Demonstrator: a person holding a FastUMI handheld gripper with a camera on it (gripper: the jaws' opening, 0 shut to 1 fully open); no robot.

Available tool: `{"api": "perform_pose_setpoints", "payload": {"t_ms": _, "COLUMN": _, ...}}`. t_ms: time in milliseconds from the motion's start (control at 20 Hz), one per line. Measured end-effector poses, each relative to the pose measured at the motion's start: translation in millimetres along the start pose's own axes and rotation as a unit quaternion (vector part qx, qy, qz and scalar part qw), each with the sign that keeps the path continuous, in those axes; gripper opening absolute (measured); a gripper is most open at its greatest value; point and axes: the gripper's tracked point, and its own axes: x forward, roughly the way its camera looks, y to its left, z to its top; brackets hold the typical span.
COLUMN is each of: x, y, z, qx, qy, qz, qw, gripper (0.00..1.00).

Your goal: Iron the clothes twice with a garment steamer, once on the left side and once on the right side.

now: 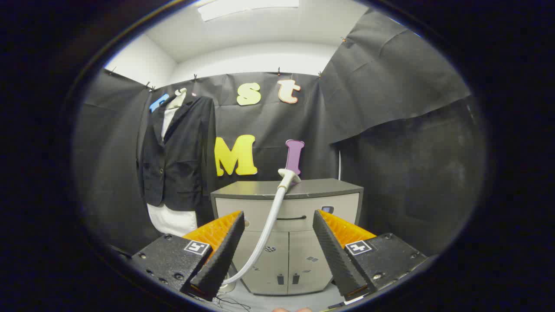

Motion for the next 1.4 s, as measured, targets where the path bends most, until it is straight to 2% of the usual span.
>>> {"api": "perform_pose_setpoints", "payload": {"t_ms": 650, "x": 2.0, "y": -15.4, "z": 12.2, "qx": 0.012, "qy": 0.002, "qz": 0.007, "qw": 1.0, "gripper": 0.99}}
{"api": "perform_pose_setpoints", "payload": {"t_ms": 800, "x": 4.4, "y": -25.5, "z": 16.7, "qx": 0.01, "qy": -0.005, "qz": -0.004, "qw": 1.0, "gripper": 0.99}}
{"api": "perform_pose_setpoints", "payload": {"t_ms": 1000, "x": 4.1, "y": -20.0, "z": 3.9, "qx": 0.02, "qy": 0.025, "qz": -0.004, "qw": 0.999, "gripper": 0.99}}
{"api": "perform_pose_setpoints", "payload": {"t_ms": 1400, "x": 7.4, "y": 11.7, "z": 14.4, "qx": 0.001, "qy": 0.015, "qz": -0.006, "qw": 1.0, "gripper": 0.99}}
